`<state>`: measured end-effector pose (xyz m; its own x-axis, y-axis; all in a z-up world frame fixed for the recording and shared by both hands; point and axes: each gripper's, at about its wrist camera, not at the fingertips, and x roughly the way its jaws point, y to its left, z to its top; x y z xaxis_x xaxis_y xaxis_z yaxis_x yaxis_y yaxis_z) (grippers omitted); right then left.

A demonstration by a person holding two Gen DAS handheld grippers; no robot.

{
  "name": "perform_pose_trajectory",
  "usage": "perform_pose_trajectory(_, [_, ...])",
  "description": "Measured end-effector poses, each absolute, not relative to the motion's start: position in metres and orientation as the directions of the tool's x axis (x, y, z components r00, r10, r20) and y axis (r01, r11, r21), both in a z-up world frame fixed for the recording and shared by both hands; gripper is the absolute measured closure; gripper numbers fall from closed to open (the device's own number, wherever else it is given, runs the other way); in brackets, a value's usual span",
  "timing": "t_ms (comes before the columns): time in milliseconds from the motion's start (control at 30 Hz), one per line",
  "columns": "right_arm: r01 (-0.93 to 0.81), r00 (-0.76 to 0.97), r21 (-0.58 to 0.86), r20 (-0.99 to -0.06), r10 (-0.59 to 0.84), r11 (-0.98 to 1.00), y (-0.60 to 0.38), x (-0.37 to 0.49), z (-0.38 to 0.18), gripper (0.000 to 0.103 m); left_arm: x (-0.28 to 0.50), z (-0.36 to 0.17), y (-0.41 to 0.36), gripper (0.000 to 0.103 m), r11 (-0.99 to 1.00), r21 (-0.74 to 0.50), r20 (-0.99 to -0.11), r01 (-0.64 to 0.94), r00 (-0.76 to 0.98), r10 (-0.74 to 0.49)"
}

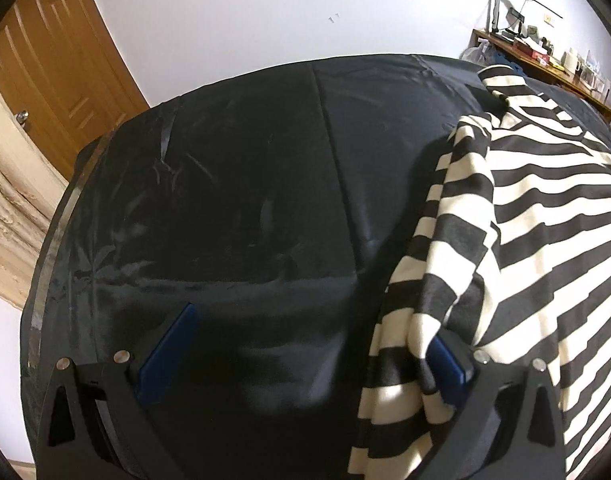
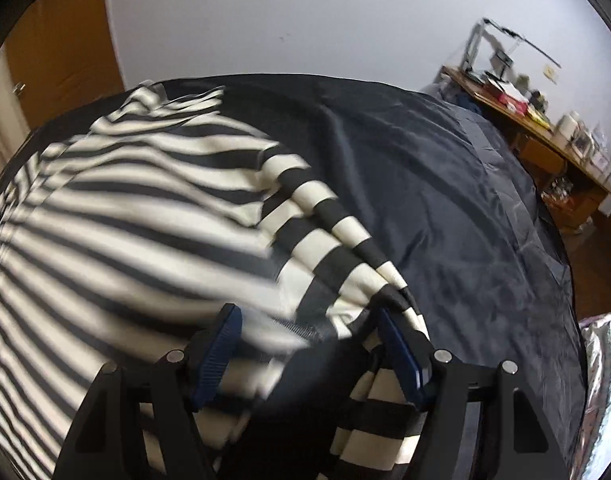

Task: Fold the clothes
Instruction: 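Press both open grippers across the striped shirt to smooth it flat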

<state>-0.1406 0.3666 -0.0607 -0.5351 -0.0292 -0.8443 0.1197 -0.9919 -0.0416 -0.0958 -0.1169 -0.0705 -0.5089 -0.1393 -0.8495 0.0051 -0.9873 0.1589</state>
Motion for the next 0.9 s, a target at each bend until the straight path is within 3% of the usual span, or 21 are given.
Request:
perform_pose_trajectory(233, [0.144, -0.499, 0.025, -0.862, -0.094, -0.989, 0.369, -0.151, -0.038, 0.03, -0.082, -0.049, -0.132, 0.0, -1.0, 0.0, -0.857, -0.016, -0.516, 0.008])
perform_pose_trajectory(367, [0.185, -0.539, 0.034, -0.832, -0.13, -0.982, 0.357, -0.148, -0.014, 0.03, -0.072, -0.019, -0.14, 0.0, -0.993, -0.115, -0.822, -0.008, -0.561, 0.099])
perform_pose_trajectory(500, [0.227, -0.535, 0.056, -0.827, -0.172, -0.972, 0.335, -0.166, -0.015, 0.03, -0.069, 0.004, -0.109, 0.0, -0.988, -0.141, -0.773, -0.06, -0.618, 0.147])
perform_pose_trajectory(667, [0.242, -0.467, 0.034, -0.872, -0.148, -0.97, 0.306, -0.197, -0.055, 0.03, -0.086, -0.005, -0.025, 0.0, -0.971, -0.114, -0.788, -0.21, -0.576, 0.217])
perform_pose_trajectory(900, [0.188, -0.495, -0.009, -0.865, -0.087, -0.982, 0.311, -0.218, -0.069, 0.029, -0.132, -0.06, 0.012, 0.0, -0.984, 0.007, -0.862, -0.181, -0.5, 0.086])
